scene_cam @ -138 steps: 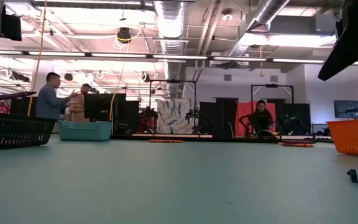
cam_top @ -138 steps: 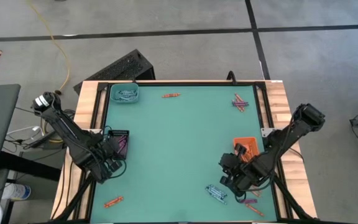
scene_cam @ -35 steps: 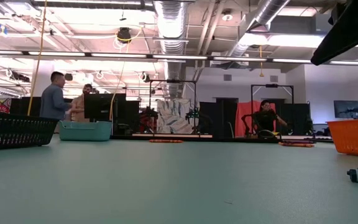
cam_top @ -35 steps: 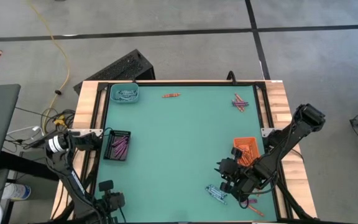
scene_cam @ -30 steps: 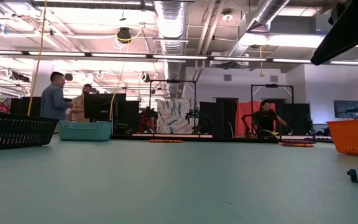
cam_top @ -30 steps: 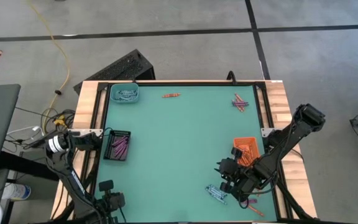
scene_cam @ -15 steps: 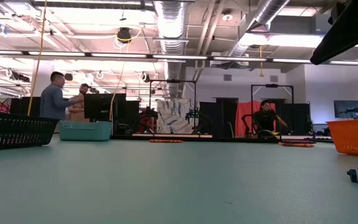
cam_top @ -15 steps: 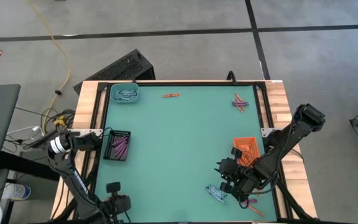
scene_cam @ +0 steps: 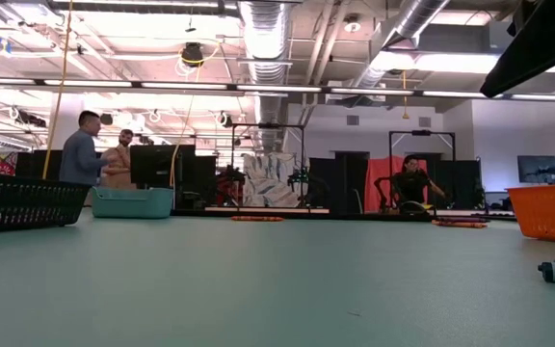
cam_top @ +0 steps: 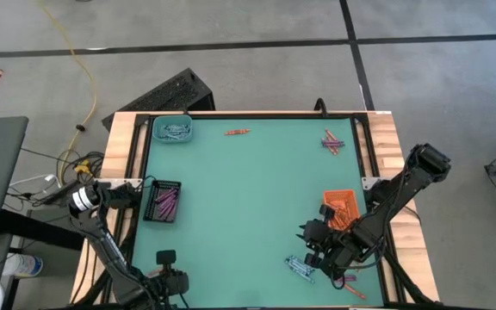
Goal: Sort crayons
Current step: Put the orange crayon into the orange bin
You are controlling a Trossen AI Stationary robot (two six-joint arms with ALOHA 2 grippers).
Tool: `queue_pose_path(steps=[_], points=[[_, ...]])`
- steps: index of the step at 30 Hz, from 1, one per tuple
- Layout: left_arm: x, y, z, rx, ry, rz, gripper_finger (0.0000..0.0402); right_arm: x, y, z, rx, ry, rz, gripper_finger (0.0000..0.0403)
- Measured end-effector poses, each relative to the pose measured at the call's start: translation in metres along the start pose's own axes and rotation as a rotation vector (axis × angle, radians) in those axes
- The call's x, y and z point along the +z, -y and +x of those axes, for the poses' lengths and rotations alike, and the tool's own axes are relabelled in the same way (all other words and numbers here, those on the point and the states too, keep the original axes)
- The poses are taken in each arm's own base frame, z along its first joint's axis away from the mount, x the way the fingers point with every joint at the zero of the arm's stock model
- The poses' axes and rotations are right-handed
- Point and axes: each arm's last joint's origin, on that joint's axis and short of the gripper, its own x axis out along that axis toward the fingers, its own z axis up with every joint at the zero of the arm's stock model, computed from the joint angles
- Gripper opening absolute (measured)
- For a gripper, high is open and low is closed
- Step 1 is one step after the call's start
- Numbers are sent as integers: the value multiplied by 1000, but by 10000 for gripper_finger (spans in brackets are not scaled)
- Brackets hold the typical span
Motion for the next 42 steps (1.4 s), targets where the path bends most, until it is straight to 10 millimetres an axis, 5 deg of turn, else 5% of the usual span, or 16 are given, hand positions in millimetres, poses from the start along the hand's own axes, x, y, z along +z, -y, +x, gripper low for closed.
queue_pose_path(steps=[30, 42], points=[[96, -30, -16, 364, 386, 315, 0, 18, -18, -2, 118, 183, -128, 113], [159, -52, 0, 255, 444, 435, 1, 16, -18, 6, 30, 210, -153, 113]])
